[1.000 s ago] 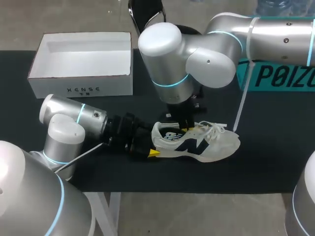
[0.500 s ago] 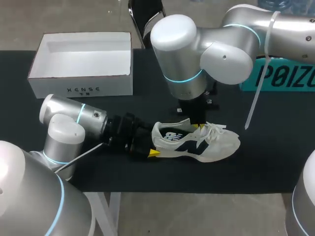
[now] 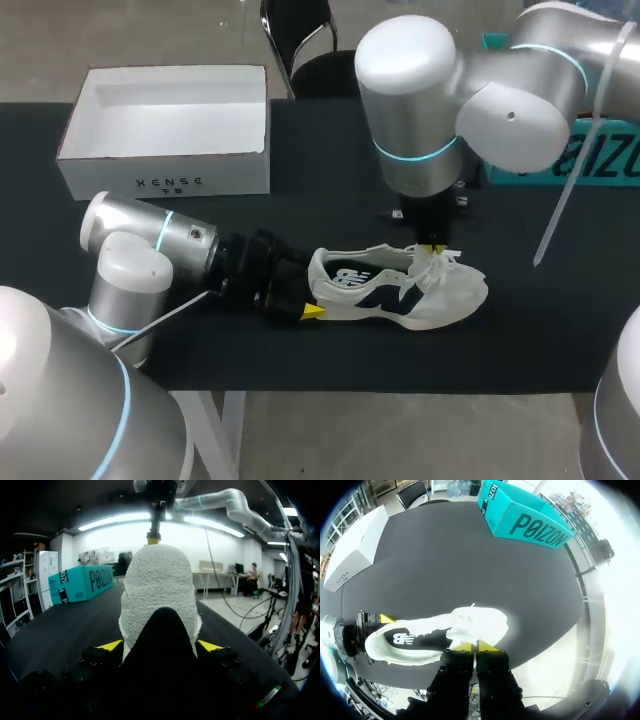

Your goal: Take the shoe out of the shoebox, open the shoe tongue, remove and reinsert the insole, then place the shoe into the shoebox

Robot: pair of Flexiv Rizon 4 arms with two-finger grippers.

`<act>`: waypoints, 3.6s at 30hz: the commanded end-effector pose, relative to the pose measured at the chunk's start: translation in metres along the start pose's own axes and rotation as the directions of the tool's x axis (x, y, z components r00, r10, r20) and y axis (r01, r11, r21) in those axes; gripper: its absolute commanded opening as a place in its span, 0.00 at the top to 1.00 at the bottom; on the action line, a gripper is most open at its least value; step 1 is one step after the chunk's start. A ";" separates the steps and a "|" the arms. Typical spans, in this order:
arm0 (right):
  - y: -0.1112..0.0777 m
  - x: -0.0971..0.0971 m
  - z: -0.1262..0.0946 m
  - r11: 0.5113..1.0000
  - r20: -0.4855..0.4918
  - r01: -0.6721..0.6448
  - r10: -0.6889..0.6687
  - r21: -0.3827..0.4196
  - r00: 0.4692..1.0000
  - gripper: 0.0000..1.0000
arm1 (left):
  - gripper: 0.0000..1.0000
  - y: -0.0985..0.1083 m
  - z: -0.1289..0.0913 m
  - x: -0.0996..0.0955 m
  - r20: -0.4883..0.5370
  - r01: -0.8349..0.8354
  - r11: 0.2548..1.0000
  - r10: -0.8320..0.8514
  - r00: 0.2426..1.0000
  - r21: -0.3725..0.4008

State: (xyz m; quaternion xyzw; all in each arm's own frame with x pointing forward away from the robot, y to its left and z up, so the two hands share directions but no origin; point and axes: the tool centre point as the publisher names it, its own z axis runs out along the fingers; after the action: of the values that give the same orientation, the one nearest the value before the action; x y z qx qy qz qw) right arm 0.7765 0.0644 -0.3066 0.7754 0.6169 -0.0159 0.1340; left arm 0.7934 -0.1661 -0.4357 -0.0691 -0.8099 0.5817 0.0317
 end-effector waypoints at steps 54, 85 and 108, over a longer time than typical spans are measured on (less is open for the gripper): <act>0.010 -0.034 0.008 0.999 -0.189 -0.033 0.033 0.004 0.981 1.00 | 1.00 0.002 0.003 0.000 0.002 0.000 1.000 0.000 1.000 -0.002; -0.026 0.026 -0.066 0.623 -0.312 0.726 -0.780 -0.291 0.543 0.00 | 1.00 0.002 0.003 0.000 0.002 0.000 1.000 0.000 1.000 -0.002; -0.051 0.034 -0.067 0.301 -0.233 0.901 -0.944 -0.311 0.235 0.00 | 1.00 0.002 0.003 0.000 0.002 0.000 1.000 0.000 1.000 -0.002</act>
State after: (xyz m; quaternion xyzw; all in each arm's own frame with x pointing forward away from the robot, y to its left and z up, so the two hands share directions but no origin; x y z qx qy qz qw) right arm 0.7216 0.1208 -0.2570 0.2930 0.9507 0.0973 0.0299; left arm 0.7934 -0.1665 -0.4359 -0.0691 -0.8100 0.5815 0.0317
